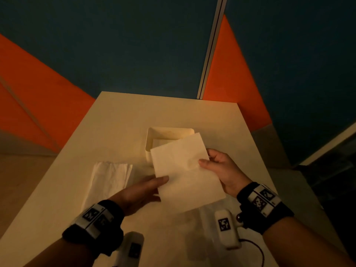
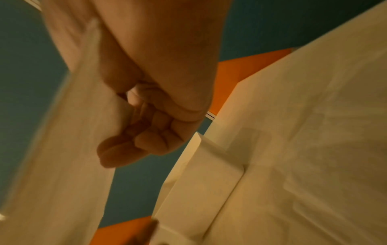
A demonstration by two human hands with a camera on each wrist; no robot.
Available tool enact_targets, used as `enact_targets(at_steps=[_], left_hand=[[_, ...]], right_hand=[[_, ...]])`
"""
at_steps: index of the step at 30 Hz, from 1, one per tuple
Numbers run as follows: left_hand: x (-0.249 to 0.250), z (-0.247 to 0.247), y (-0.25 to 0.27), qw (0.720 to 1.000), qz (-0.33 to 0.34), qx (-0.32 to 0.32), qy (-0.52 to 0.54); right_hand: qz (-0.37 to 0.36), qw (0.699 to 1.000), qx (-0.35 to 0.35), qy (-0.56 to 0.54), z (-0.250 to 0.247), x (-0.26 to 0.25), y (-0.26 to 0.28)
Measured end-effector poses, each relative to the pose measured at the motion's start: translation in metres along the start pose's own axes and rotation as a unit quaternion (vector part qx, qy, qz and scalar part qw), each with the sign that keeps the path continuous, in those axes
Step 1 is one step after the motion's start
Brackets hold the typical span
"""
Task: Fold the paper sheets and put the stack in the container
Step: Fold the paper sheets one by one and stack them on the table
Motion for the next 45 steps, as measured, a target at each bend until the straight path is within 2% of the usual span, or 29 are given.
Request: enact_targets(at_steps=[3,8,12,17,18,22,25,27,29,31,33,37,39,41,45], left_hand=[[0.013,0.0,-0.005,0.994,0.07,0.051,0.073],[0.025,-0.011,-0.003,0.988,0.132,0.076,0.02],[0.028,-0.016,-0.002,0.988,0.133,0.074,0.015],[0.032,-0.014,0.004,0.992,0.109,0.055,-0.019],[0.032,-0.014,0.005,0.993,0.105,0.053,-0.013],[0.036,-0.011,0.013,0.996,0.091,0.007,0.006],[0.035,-0.003,0.016,0.998,0.051,-0.043,0.0],[0.032,0.005,0.014,0.995,0.033,-0.084,-0.035],[0.028,0.009,0.012,0.991,0.025,-0.096,-0.09],[0.023,0.005,0.011,0.993,0.028,-0.07,-0.094],[0.018,-0.007,0.016,0.996,0.051,-0.015,-0.066],[0.011,-0.045,0.045,0.979,0.116,0.166,-0.006],[0.005,-0.063,0.064,0.966,0.117,0.232,0.006],[-0.002,-0.076,0.081,0.957,0.107,0.269,0.028],[-0.017,-0.09,0.1,0.941,0.095,0.323,0.017]], right_hand=[[-0.004,0.999,0.001,-0.045,0.003,0.007,0.001],[0.018,0.996,-0.025,-0.085,0.0,0.018,0.005],[0.025,0.994,0.002,-0.108,-0.002,0.019,0.007],[0.045,0.98,-0.034,-0.193,-0.004,0.015,0.011],[0.052,0.981,-0.038,-0.183,-0.001,0.013,0.012],[0.059,0.996,-0.067,-0.025,0.003,0.015,0.009],[0.051,0.993,-0.11,0.017,0.011,0.011,0.008],[0.05,0.986,-0.144,0.062,0.019,0.009,0.005],[0.052,0.98,-0.169,0.093,0.029,0.007,0.003],[0.054,0.982,-0.159,0.087,0.032,0.007,0.002],[0.061,0.989,-0.106,0.087,0.026,0.009,0.001],[0.09,0.987,0.01,0.133,-0.008,0.025,0.002],[0.118,0.974,0.054,0.188,-0.03,0.038,0.005],[0.147,0.952,0.082,0.257,-0.053,0.051,0.008],[0.181,0.906,0.093,0.372,-0.085,0.068,0.016]])
Point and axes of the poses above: each hand's wrist, its own y-axis away from the middle knuckle, its own z-axis out of the palm, x = y × z, the point moved 4 cm from there along -y, towards the middle knuckle, and after that the axes turned 14 degrees about -x, right-handed, at the moved point
